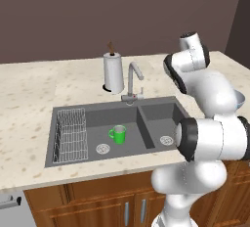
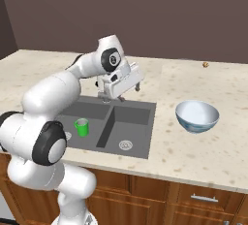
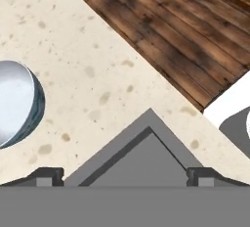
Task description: Pick the mug and place it in the sink. Pick the bowl and place it in the open cabinet and then close the cabinet.
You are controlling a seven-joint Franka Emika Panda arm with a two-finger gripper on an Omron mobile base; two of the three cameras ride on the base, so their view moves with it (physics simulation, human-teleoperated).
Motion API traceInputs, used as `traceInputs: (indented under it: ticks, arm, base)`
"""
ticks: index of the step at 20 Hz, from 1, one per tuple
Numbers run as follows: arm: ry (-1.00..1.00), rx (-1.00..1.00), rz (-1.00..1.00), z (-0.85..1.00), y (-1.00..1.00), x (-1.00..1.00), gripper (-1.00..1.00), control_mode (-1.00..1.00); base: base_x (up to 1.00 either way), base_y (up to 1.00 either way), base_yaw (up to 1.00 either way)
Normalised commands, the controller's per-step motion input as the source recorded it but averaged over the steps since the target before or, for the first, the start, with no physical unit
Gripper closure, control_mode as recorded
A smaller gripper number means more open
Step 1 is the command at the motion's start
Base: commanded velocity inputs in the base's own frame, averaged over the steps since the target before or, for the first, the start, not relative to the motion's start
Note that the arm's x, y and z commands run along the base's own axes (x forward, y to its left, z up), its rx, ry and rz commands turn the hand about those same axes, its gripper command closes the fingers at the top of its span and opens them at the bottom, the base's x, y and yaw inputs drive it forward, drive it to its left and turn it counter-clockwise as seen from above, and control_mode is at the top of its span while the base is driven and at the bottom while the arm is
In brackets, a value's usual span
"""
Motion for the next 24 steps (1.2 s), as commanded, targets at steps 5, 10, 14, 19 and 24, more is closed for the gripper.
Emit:
traceInputs:
  ticks: [5, 10, 14, 19, 24]
  arm:
    - [0.04, 0.12, -0.07, -0.22, -0.66, 0.1, -1.0, -1.0]
    - [0.03, 0.09, -0.07, -0.22, -0.62, 0.14, -1.0, -1.0]
    - [0.0, 0.01, -0.03, -0.23, -0.57, 0.12, -1.0, -1.0]
    - [0.0, 0.01, -0.02, -0.35, -0.5, 0.17, -1.0, -1.0]
    - [0.0, 0.02, 0.0, -0.36, -0.49, 0.28, -1.0, -1.0]
  base:
    - [0.0, 0.0, 0.0]
    - [0.0, 0.0, 0.0]
    - [0.0, 0.0, 0.0]
    - [0.0, 0.0, 0.0]
    - [0.0, 0.0, 0.0]
